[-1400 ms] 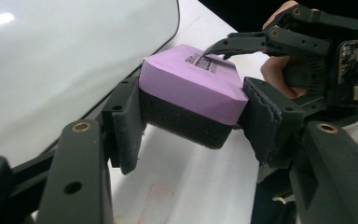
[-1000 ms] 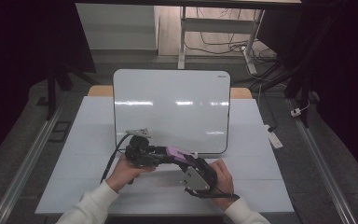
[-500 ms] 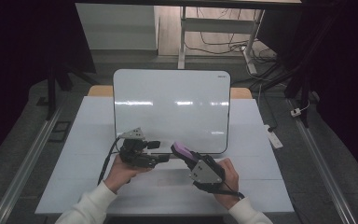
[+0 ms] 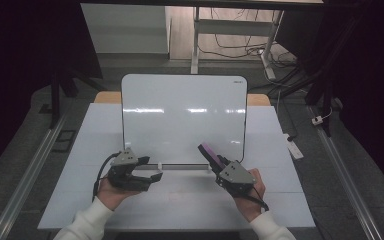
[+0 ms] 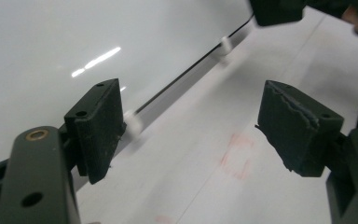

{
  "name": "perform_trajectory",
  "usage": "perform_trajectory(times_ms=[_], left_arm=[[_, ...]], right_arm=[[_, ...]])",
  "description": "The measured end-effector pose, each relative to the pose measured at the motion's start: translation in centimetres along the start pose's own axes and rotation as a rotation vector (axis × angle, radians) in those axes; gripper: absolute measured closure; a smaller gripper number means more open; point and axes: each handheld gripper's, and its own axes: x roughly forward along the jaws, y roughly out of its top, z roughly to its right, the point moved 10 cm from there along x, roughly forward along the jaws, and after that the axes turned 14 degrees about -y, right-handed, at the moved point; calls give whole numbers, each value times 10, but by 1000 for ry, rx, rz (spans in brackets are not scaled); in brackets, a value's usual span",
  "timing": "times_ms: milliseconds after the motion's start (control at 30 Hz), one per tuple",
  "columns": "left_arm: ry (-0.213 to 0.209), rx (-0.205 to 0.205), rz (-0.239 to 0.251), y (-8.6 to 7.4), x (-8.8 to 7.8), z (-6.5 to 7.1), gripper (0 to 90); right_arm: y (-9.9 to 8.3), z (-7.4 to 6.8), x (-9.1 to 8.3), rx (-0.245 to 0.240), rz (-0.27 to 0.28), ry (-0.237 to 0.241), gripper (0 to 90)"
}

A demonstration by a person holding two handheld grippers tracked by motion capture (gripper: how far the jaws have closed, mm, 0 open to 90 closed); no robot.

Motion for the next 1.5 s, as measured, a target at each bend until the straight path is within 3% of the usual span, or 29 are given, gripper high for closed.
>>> perform_trajectory(times_ms=[300,767,1100,1267,1500], left_arm=[[118,-51,0,-40,-36,-17,221],[212,-149,20,-84,-79,-38,210],[227,-165,25,-91,-85,-43,204],[228,-165,22,-91,-84,-44,202],[225,-165,21,-91,-83,-43,200]], right_arm=[[-11,32,3,129,-46,-96,629],[-25,59,10,217,-79,-206,629],[-32,64,19,252,-99,-251,627],[-34,60,26,276,-112,-251,627],[-38,56,32,251,-148,-259,618]])
